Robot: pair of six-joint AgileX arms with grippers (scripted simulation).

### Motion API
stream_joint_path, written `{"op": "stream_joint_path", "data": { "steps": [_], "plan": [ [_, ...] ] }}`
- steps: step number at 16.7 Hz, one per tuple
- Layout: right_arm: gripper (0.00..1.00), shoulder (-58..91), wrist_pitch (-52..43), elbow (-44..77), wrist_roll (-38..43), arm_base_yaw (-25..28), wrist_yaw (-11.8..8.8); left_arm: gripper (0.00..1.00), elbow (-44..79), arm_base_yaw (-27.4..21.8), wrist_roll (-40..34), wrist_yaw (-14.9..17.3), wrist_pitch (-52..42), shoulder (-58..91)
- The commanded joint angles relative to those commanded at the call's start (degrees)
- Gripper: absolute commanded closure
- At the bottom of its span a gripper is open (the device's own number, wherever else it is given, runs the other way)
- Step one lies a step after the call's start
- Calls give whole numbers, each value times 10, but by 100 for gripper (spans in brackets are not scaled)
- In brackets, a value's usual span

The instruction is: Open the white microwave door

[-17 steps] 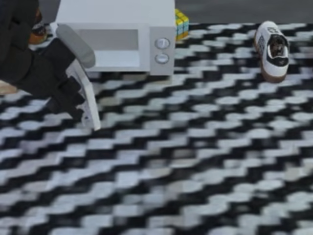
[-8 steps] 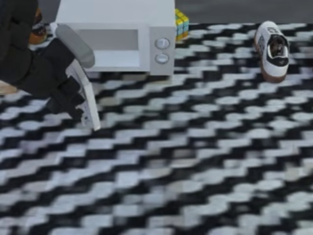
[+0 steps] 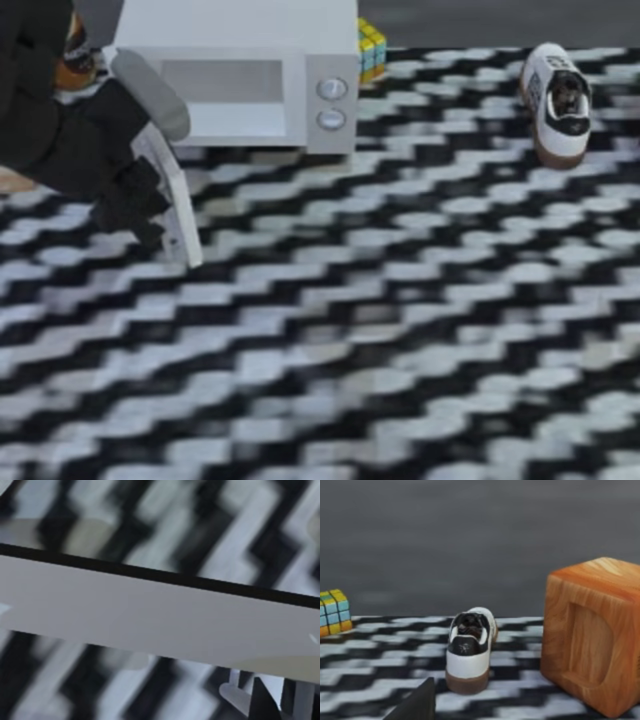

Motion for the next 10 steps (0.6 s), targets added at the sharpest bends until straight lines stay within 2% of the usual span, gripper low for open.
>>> {"op": "stream_joint_path", "data": {
  "steps": [7, 10],
  "plan": [
    [0, 0, 0, 0, 0, 0, 0, 100, 10, 43, 104, 38, -44, 5],
    [0, 0, 0, 0, 0, 0, 0, 100, 11, 48, 115, 42, -48, 5]
  ]
}}
